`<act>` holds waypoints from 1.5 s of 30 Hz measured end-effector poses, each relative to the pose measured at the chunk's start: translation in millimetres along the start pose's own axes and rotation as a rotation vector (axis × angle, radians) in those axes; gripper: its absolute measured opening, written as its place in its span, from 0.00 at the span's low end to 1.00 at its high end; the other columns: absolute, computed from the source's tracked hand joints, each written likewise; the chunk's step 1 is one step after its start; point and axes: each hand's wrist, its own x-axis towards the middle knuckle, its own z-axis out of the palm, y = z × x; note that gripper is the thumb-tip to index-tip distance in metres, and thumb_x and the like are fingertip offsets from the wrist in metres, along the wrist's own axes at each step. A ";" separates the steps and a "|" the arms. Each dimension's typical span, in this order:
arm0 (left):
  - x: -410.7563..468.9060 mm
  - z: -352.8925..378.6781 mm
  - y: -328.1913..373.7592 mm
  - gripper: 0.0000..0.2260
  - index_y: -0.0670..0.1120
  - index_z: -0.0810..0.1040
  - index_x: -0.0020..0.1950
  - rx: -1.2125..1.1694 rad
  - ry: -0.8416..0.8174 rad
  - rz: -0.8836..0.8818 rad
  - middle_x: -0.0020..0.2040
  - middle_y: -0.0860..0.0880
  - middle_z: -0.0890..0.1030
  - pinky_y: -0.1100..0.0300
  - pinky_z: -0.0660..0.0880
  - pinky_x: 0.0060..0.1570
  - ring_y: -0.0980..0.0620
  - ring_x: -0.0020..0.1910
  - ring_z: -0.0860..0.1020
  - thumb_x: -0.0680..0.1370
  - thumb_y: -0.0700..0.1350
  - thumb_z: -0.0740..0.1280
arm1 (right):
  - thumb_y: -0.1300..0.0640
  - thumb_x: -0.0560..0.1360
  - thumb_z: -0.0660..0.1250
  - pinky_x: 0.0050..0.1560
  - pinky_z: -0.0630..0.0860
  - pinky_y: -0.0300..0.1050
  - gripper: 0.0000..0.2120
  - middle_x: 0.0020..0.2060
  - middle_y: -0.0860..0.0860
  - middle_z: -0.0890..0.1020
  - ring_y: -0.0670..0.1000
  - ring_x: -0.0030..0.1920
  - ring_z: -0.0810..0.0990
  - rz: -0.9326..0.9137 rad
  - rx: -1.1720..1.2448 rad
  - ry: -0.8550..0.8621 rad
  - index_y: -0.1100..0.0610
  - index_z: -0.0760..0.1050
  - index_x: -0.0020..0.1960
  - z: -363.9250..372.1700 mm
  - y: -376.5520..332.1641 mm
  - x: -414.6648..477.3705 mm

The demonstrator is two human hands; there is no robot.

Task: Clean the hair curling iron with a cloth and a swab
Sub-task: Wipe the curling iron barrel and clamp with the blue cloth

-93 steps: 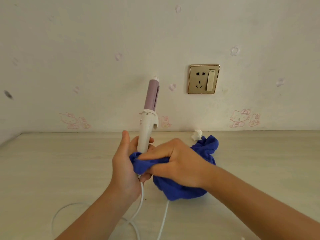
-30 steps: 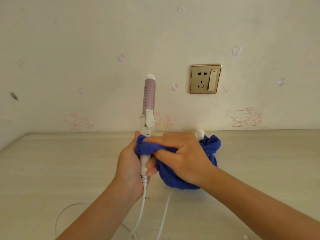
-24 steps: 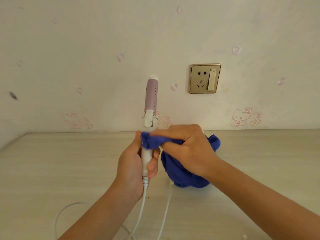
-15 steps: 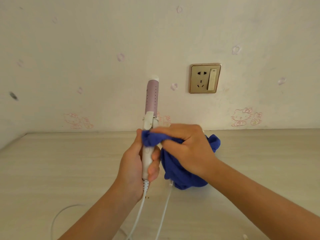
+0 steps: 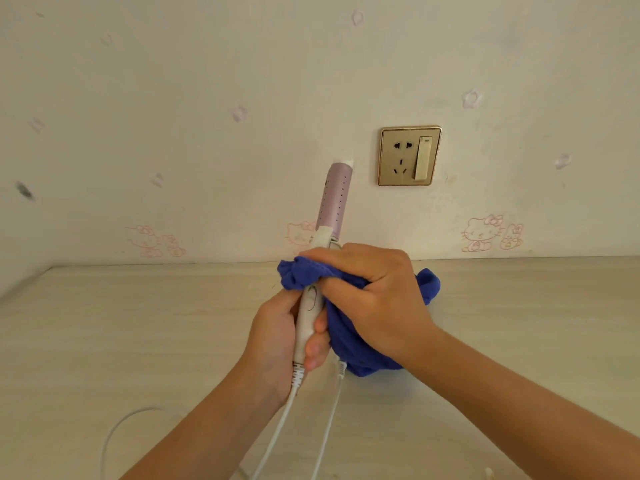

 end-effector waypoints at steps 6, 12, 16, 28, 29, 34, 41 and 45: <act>-1.8 0.0 4.9 0.19 0.43 0.78 0.34 -0.023 -0.050 -0.014 0.27 0.45 0.72 0.66 0.61 0.15 0.53 0.16 0.66 0.80 0.53 0.62 | 0.65 0.78 0.68 0.51 0.83 0.44 0.15 0.43 0.46 0.88 0.50 0.42 0.88 0.043 0.113 0.063 0.51 0.87 0.58 0.5 3.6 -0.6; -6.2 3.0 3.5 0.24 0.43 0.76 0.39 0.072 -0.056 -0.032 0.27 0.45 0.71 0.66 0.63 0.17 0.53 0.16 0.65 0.83 0.61 0.57 | 0.69 0.80 0.64 0.52 0.81 0.34 0.19 0.46 0.45 0.89 0.45 0.49 0.88 0.085 0.276 0.188 0.48 0.87 0.50 -9.2 -3.5 11.6; -2.5 2.7 8.4 0.26 0.43 0.78 0.36 0.029 0.016 0.022 0.24 0.45 0.71 0.67 0.63 0.15 0.52 0.14 0.65 0.83 0.59 0.57 | 0.71 0.76 0.65 0.49 0.82 0.42 0.19 0.42 0.49 0.88 0.50 0.43 0.88 0.063 0.164 -0.009 0.53 0.87 0.54 -5.2 -0.6 4.7; -3.5 1.7 2.8 0.28 0.48 0.82 0.53 0.056 -0.100 0.000 0.25 0.47 0.70 0.67 0.64 0.16 0.54 0.15 0.66 0.79 0.69 0.55 | 0.72 0.74 0.65 0.45 0.82 0.39 0.18 0.42 0.50 0.88 0.52 0.44 0.86 0.035 0.093 0.100 0.54 0.88 0.51 -16.3 9.1 11.5; -2.0 1.6 5.2 0.29 0.47 0.83 0.51 0.027 -0.079 0.011 0.25 0.47 0.70 0.67 0.64 0.16 0.54 0.14 0.66 0.78 0.70 0.57 | 0.72 0.73 0.66 0.45 0.82 0.41 0.19 0.41 0.49 0.88 0.51 0.42 0.86 0.027 0.087 0.028 0.53 0.88 0.52 -10.5 8.5 6.5; 0.3 -4.6 15.1 0.23 0.43 0.84 0.45 -0.070 0.008 0.016 0.22 0.46 0.71 0.66 0.64 0.14 0.52 0.13 0.68 0.76 0.63 0.63 | 0.66 0.73 0.68 0.50 0.83 0.53 0.20 0.40 0.47 0.87 0.51 0.41 0.87 -0.008 0.001 -0.138 0.50 0.87 0.58 13.0 10.4 -5.7; -3.5 5.1 3.7 0.17 0.39 0.79 0.58 0.005 -0.037 0.049 0.39 0.43 0.77 0.60 0.68 0.22 0.50 0.30 0.73 0.80 0.51 0.62 | 0.73 0.74 0.65 0.53 0.81 0.42 0.20 0.41 0.46 0.88 0.51 0.44 0.85 -0.020 0.013 0.116 0.51 0.87 0.49 -18.7 10.5 14.9; -0.4 1.3 12.6 0.16 0.40 0.86 0.50 -0.001 0.076 0.090 0.39 0.40 0.77 0.59 0.68 0.24 0.49 0.31 0.74 0.76 0.48 0.63 | 0.72 0.73 0.67 0.43 0.84 0.44 0.20 0.42 0.50 0.88 0.50 0.38 0.87 0.028 0.107 -0.124 0.54 0.87 0.56 2.7 9.4 -2.3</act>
